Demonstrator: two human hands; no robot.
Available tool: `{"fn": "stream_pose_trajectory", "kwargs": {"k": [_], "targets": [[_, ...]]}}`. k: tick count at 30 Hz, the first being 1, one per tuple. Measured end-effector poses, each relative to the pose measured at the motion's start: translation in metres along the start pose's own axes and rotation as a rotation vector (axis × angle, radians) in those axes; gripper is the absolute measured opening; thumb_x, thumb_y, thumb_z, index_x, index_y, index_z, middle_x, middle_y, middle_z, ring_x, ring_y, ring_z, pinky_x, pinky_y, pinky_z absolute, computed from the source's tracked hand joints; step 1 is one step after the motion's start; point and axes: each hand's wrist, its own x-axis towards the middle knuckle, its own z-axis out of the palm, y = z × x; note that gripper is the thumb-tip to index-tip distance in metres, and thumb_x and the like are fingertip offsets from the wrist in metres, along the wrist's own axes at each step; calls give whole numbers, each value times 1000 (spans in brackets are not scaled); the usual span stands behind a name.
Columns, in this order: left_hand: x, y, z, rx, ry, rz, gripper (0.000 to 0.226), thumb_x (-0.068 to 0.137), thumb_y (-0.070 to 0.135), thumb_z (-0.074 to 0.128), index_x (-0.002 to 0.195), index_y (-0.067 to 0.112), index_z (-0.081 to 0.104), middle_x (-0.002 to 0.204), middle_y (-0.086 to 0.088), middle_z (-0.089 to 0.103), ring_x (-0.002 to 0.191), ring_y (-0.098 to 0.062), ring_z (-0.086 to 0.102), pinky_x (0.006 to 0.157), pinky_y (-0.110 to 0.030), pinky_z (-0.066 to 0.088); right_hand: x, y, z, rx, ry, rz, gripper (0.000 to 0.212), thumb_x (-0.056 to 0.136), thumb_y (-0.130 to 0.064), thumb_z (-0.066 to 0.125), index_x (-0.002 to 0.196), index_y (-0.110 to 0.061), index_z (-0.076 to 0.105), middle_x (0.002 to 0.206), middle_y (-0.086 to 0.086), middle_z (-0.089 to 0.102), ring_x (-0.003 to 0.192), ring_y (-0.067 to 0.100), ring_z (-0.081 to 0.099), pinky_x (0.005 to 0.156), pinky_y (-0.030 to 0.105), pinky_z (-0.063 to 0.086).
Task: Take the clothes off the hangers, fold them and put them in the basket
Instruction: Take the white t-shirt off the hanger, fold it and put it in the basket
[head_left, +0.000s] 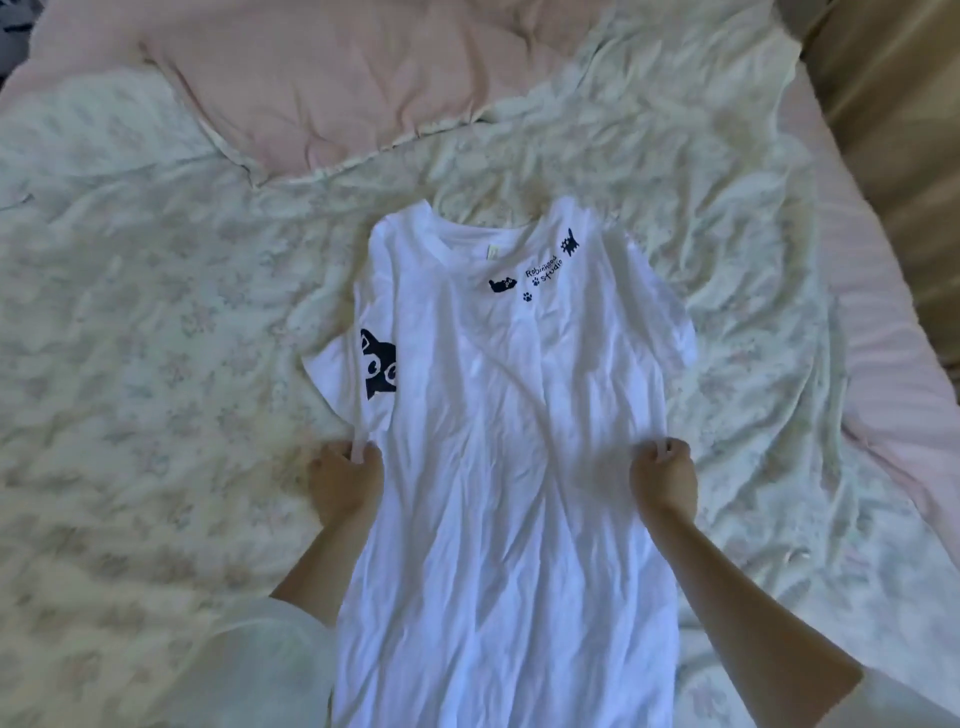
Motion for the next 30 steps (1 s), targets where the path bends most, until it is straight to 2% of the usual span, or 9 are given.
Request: {"fn": "stream_pose_trajectory", "kwargs": {"k": [1,3,6,9,13,16,22,26,30], "targets": [[-11,-11,1,1,-39,10,32,90,24,52,106,-3,53,102,-21,57,106,-42,55,81,-49,47,-8,14,1,10,-28,36,23,93,-21,39,105,-5,51,94,15,57,91,34,53,80,41,41],[-25,-28,3,-19,-113,87,47,92,24,53,132,1,43,130,-15,51,123,-34,47,96,-43,42,-20,31,-1,48,-74,57,21,92,-24,41,84,-7,50,73,7,51,78,30,50,71,38,39],[-44,-46,-1,4,-107,245,62,92,19,54,147,11,26,151,-7,31,139,-25,29,112,-38,28,-40,49,-8,75,-79,95,27,90,-27,45,69,-10,46,67,4,48,68,26,45,61,34,34],[-57,-71,-3,219,-13,304,51,90,21,55,136,3,44,141,-18,43,131,-35,37,108,-42,28,-59,74,-16,59,-134,124,28,87,-24,49,63,-12,41,62,3,44,61,24,43,55,33,32],[-72,-91,-9,262,83,335,21,92,12,52,101,-3,64,104,-24,60,106,-41,50,80,-41,41,-77,105,-26,-90,-214,114,25,84,-19,51,62,-15,40,62,2,44,61,23,43,61,32,35],[-76,-84,-18,168,108,199,26,98,12,40,106,-5,58,103,-25,61,98,-39,54,71,-35,35,-82,111,-32,-209,-202,111,20,90,-15,41,71,-10,43,69,6,49,71,26,47,64,32,36],[-52,-79,-55,64,229,-79,36,101,13,30,129,-5,43,130,-28,50,119,-42,47,93,-41,35,-84,127,-65,-269,45,70,28,99,-21,31,112,-5,50,101,24,61,89,38,56,69,36,38],[-45,-100,-63,-10,-31,-88,45,98,30,43,125,-6,49,127,-25,52,115,-37,51,92,-38,39,-94,137,-73,-175,19,87,35,96,-32,43,121,-8,46,109,15,61,97,35,58,80,42,44],[-75,-133,-57,-154,-244,-301,48,86,36,63,119,2,55,116,-14,59,102,-30,58,85,-38,45,-116,154,-61,-53,-175,207,42,91,-34,56,118,-4,46,100,6,53,91,25,53,79,36,45]]}}
